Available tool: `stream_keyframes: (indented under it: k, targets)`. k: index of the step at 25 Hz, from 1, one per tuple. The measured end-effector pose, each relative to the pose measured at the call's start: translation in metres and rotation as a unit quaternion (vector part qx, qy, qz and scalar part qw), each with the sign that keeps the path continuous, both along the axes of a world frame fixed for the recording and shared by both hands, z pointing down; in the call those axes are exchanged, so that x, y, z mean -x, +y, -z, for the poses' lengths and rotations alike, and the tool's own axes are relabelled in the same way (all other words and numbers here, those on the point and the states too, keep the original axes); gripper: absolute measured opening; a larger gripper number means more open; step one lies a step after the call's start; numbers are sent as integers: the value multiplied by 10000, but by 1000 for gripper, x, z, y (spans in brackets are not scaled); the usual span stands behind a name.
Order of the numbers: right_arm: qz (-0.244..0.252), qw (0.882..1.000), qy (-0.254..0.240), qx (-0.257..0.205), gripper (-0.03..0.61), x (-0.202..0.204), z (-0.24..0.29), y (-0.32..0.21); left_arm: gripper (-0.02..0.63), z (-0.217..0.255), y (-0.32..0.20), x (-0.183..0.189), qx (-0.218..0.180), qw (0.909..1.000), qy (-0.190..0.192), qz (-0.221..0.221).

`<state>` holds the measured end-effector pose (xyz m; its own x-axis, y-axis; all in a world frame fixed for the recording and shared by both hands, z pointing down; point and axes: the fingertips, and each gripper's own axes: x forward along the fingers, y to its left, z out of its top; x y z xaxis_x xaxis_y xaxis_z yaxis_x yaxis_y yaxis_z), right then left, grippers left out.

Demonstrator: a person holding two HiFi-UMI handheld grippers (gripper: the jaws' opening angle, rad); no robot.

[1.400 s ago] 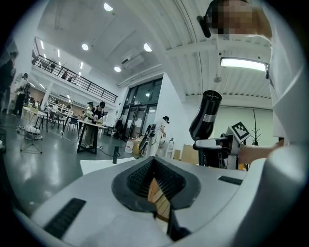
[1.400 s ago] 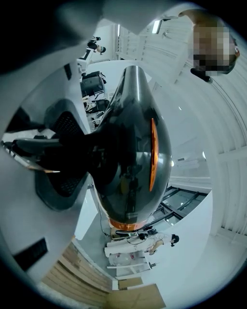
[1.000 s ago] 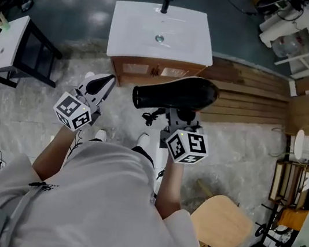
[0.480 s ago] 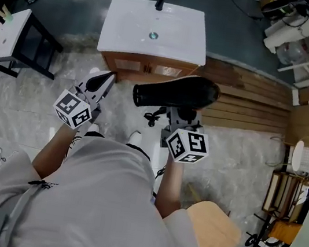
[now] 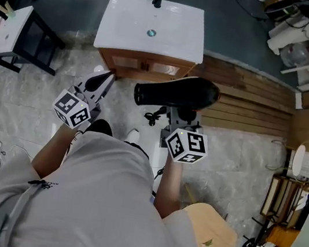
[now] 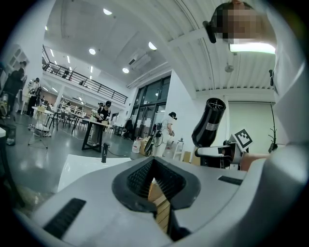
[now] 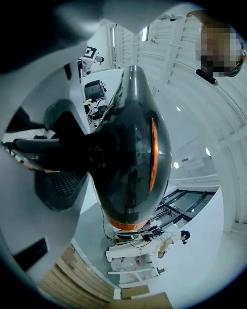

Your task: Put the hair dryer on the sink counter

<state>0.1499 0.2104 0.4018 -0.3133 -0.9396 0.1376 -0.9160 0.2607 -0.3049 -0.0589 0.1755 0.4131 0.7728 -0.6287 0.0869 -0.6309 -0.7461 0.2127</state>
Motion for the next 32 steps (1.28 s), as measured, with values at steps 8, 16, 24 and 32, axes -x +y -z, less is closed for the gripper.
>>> stream_keyframes:
  k: [8, 16, 24, 32]
  targets:
    - [-15, 10000, 40, 89, 176, -18, -5, 0, 2, -9, -8, -11, 97, 9999, -7, 67]
    - [-124, 9998, 37, 117, 176, -16, -7, -16, 2, -12, -25, -9, 163, 9999, 10, 11]
    - [-352, 9993, -98, 90, 176, -19, -10, -56, 3, -19, -79, -15, 181, 9996, -46, -229]
    - [-479, 9988, -77, 94, 176, -29, -14, -107, 2, -24, -136, -32, 161, 9989, -104, -429]
